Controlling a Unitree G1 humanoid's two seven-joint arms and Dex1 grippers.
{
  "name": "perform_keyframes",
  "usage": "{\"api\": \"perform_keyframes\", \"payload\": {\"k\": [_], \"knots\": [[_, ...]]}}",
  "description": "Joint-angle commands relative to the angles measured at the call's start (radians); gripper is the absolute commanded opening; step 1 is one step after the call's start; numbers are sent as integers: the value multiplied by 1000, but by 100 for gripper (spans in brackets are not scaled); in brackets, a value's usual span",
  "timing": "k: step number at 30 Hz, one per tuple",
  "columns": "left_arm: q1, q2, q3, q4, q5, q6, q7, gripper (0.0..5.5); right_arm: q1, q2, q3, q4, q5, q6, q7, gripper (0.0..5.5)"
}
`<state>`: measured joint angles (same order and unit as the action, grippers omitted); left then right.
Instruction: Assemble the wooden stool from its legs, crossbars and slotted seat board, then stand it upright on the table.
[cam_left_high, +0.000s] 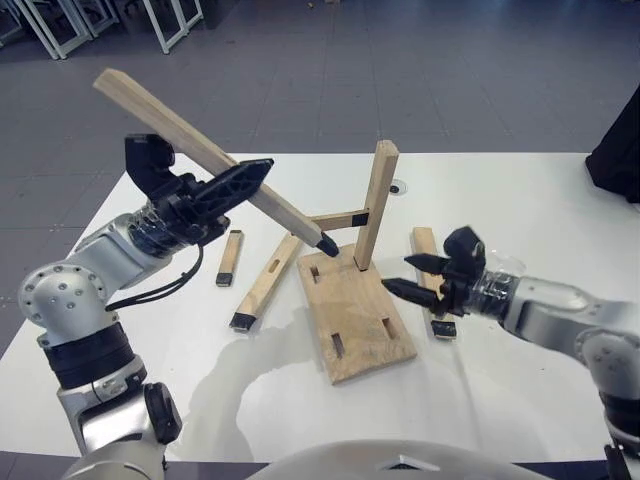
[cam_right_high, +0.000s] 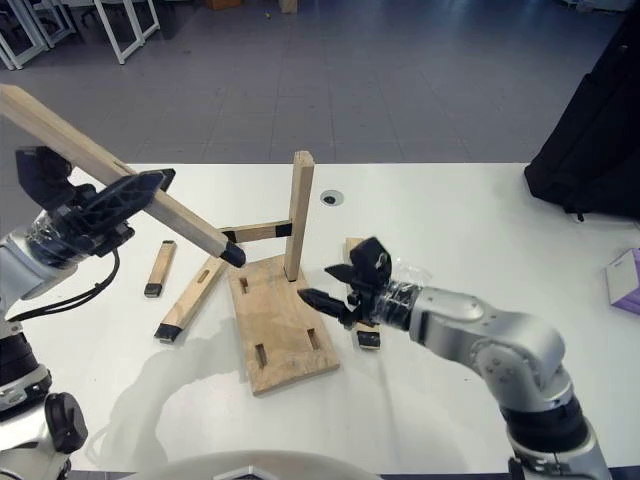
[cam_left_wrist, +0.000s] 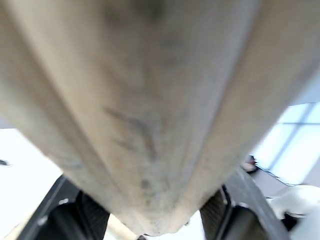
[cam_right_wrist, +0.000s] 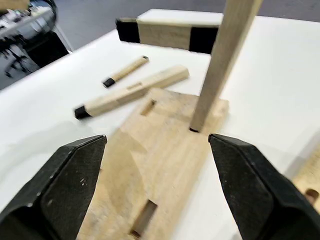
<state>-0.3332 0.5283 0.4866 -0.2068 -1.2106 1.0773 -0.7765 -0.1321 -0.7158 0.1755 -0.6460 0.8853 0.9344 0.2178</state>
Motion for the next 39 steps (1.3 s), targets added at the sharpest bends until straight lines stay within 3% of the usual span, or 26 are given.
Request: {"api": "perform_keyframes", "payload": {"k": [1, 5, 12, 22, 30, 34, 39], "knots": [[138, 24, -129, -57, 246, -213, -52, 203, 95, -83, 192, -9, -333, -155, 31, 376], [218, 18, -232, -52, 385, -362, -123, 203, 120, -133, 266, 63, -546, -277, 112, 376], [195, 17, -274, 45, 478, -507, -180, 203, 121, -118, 301, 105, -719, -342, 195, 376], [195, -7, -241, 96, 464, -546, -187, 203, 53, -20, 194, -24, -689, -203, 256, 376], [164, -27, -226, 155, 482, -620, -195, 203, 117, -55, 229, -75, -683, -77, 330, 376], [153, -24, -244, 165, 484, -633, -211, 203, 120, -107, 293, -16, -758, -115, 361, 376], [153, -28, -257, 162, 484, -641, -209, 203, 108, -68, 309, 45, -784, -150, 363, 376]]}}
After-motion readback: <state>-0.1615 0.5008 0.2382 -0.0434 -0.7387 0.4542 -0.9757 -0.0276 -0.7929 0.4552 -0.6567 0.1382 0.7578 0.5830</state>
